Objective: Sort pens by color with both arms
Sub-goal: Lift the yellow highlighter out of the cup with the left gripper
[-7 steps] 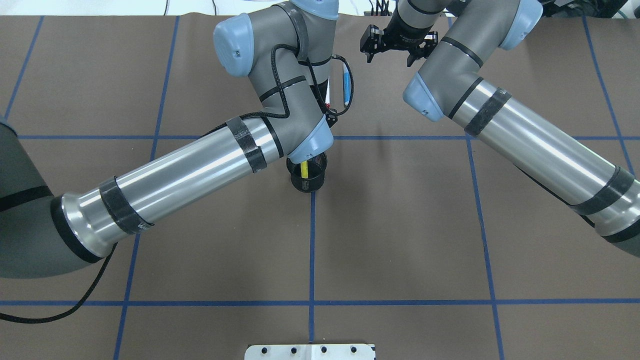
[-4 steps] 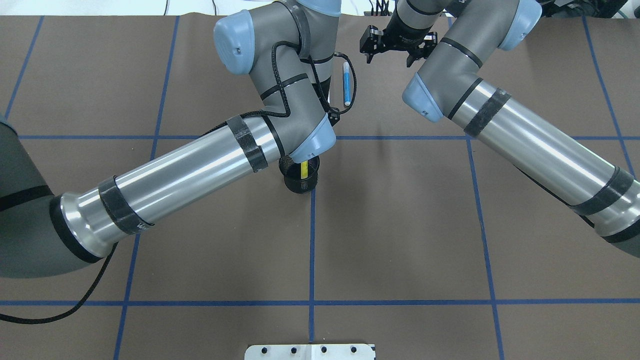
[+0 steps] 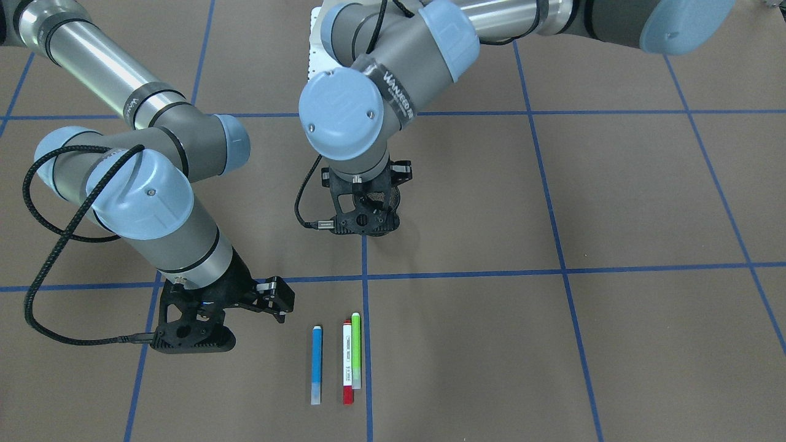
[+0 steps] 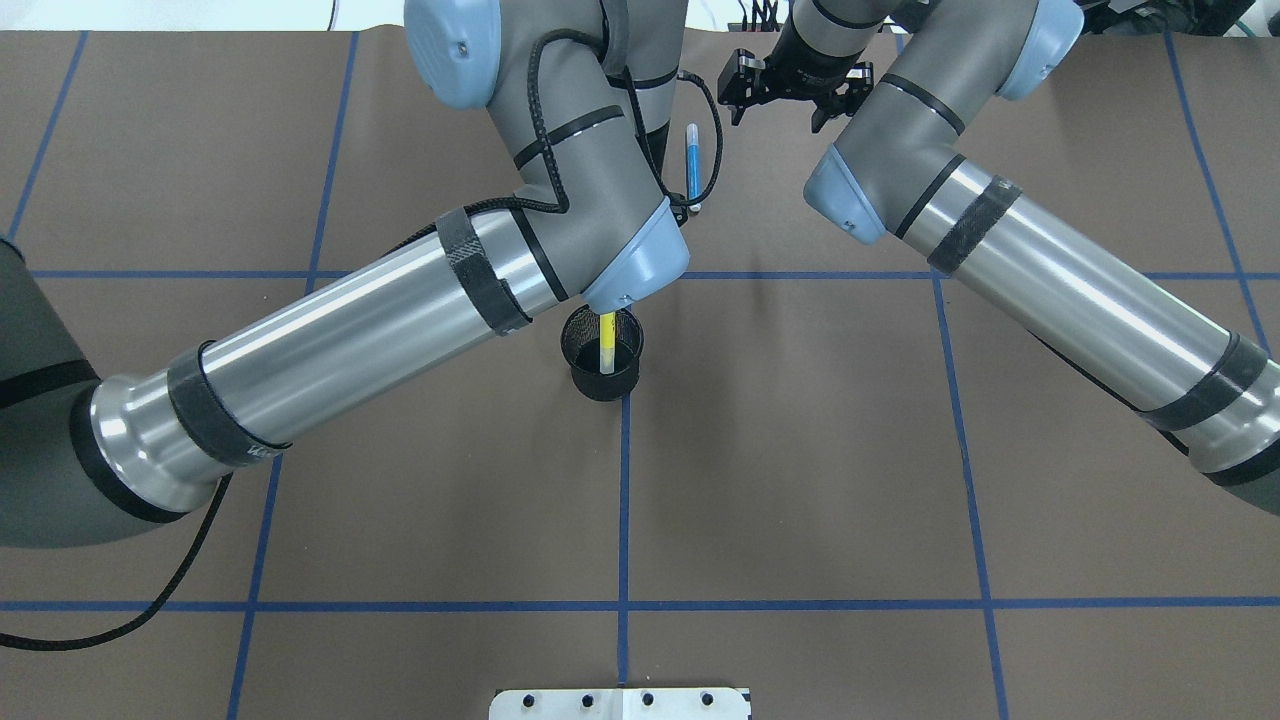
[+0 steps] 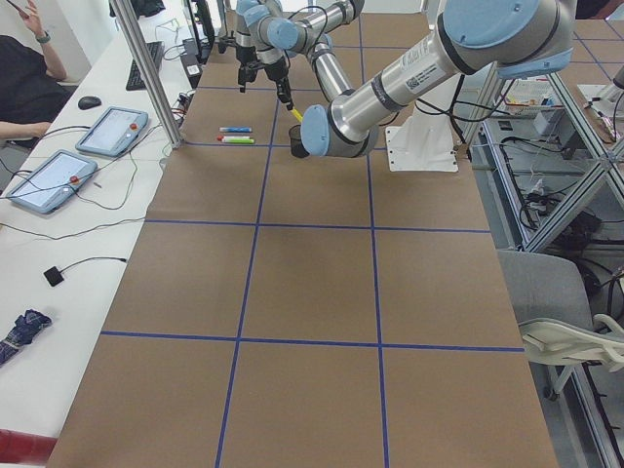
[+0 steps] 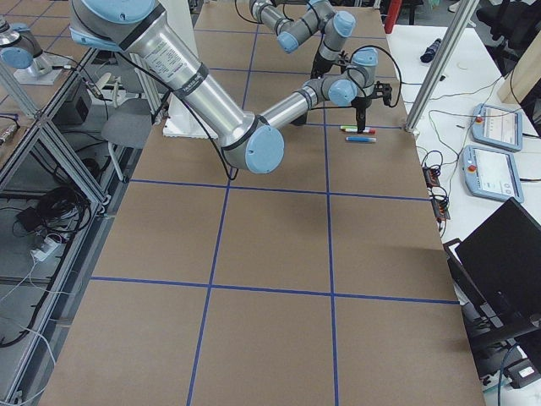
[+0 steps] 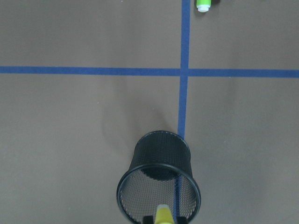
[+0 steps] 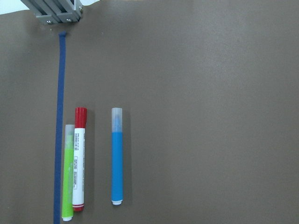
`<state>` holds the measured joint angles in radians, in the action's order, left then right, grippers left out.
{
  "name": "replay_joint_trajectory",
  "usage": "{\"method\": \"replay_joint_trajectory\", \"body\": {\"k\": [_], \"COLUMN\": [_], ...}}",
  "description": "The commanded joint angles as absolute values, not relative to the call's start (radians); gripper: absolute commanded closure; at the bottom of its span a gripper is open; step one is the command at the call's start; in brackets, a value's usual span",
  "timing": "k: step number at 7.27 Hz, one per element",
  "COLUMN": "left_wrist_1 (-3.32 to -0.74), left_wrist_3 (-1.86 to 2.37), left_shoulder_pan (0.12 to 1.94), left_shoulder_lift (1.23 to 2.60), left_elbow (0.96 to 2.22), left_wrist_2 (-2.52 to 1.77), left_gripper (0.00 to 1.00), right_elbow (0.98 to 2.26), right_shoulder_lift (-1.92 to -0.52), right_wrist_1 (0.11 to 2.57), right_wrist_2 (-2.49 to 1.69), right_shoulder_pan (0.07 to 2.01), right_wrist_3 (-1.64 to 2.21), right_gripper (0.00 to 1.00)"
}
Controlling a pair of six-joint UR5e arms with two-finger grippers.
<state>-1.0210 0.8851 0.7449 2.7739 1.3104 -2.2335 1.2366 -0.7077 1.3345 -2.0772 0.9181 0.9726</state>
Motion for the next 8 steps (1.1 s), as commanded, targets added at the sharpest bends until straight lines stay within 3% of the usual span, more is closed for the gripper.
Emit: {"method": "replay_joint_trajectory", "body": {"k": [1, 3, 5, 8], "left_wrist_1": [-0.919, -1.037, -1.359, -1.624], "left_wrist_3": [0.885, 0.894, 0.961, 1.053], "left_shoulder_pan": [0.845, 0.919, 0.939, 0.930], "left_shoulder_lift": [2.766, 2.758, 2.634, 2.515], "left_elbow": [1.518, 1.548, 1.546, 1.543], "left_wrist_2": [-2.233, -2.129, -2.019, -1.744], "left_gripper": [1.00, 1.00, 1.00, 1.00], "right_elbow": [1.239, 1.253, 1.264, 1.266], "right_shoulder_lift": [-0.716, -0.722, -0.729, -0.738], "right_wrist_1": [1.335, 1.331, 1.330, 1.328], "right_wrist_2": [-2.075, -2.054, -2.054, -2.054], "right_shoulder_pan": [0.917, 0.916, 0.917, 0.920], "right_wrist_3": [0.959, 0.962, 0.968, 0.960], "right_gripper": [0.00, 0.00, 0.00, 0.00]}}
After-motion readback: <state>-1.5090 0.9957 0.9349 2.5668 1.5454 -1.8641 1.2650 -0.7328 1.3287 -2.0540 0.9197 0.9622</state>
